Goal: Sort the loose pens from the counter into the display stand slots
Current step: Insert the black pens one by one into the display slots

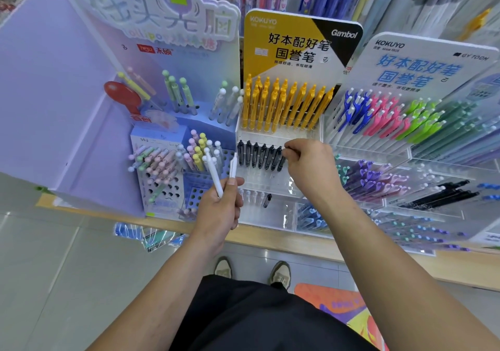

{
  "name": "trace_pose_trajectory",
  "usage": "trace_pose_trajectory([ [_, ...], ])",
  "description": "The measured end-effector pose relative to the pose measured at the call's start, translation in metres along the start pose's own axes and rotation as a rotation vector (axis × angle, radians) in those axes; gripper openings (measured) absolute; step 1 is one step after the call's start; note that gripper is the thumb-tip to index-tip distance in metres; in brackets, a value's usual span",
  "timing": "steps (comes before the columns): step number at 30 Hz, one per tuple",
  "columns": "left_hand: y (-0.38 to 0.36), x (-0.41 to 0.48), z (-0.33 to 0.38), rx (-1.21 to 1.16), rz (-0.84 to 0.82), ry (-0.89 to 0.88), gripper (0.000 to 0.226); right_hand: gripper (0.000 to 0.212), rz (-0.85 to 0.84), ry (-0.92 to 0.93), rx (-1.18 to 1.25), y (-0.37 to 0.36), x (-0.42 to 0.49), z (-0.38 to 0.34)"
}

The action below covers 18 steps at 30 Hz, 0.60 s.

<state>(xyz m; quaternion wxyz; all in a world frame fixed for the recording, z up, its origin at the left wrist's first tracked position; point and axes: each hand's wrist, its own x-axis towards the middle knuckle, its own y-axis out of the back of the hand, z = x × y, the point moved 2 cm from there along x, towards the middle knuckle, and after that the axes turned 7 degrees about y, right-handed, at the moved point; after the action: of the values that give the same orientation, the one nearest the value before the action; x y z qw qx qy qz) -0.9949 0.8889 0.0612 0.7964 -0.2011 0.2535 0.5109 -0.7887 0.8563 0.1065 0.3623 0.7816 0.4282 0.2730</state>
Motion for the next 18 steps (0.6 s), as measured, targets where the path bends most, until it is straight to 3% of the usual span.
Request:
trace_pose_trajectory([
  [5, -0.003, -0.003, -0.006, 0.037, -0.044, 0.004, 0.026, 0.029, 0.007, 0.024, -0.027, 0.0, -0.002, 0.0],
  [10, -0.007, -0.007, -0.016, 0.093, -0.096, 0.032, 0.025, 0.018, 0.211, 0.135, 0.003, 0.015, -0.038, -0.017],
  [12, -0.01, -0.008, -0.019, 0.128, -0.106, 0.039, 0.023, 0.014, 0.091, 0.085, 0.056, 0.002, -0.057, -0.012],
  [15, -0.014, -0.008, -0.025, 0.181, -0.082, 0.063, 0.02, 0.029, -0.244, -0.054, 0.044, -0.038, -0.076, 0.009],
  [18, -0.017, -0.01, -0.03, 0.206, -0.083, 0.064, 0.015, 0.025, -0.283, -0.036, 0.029, -0.058, -0.079, 0.02],
])
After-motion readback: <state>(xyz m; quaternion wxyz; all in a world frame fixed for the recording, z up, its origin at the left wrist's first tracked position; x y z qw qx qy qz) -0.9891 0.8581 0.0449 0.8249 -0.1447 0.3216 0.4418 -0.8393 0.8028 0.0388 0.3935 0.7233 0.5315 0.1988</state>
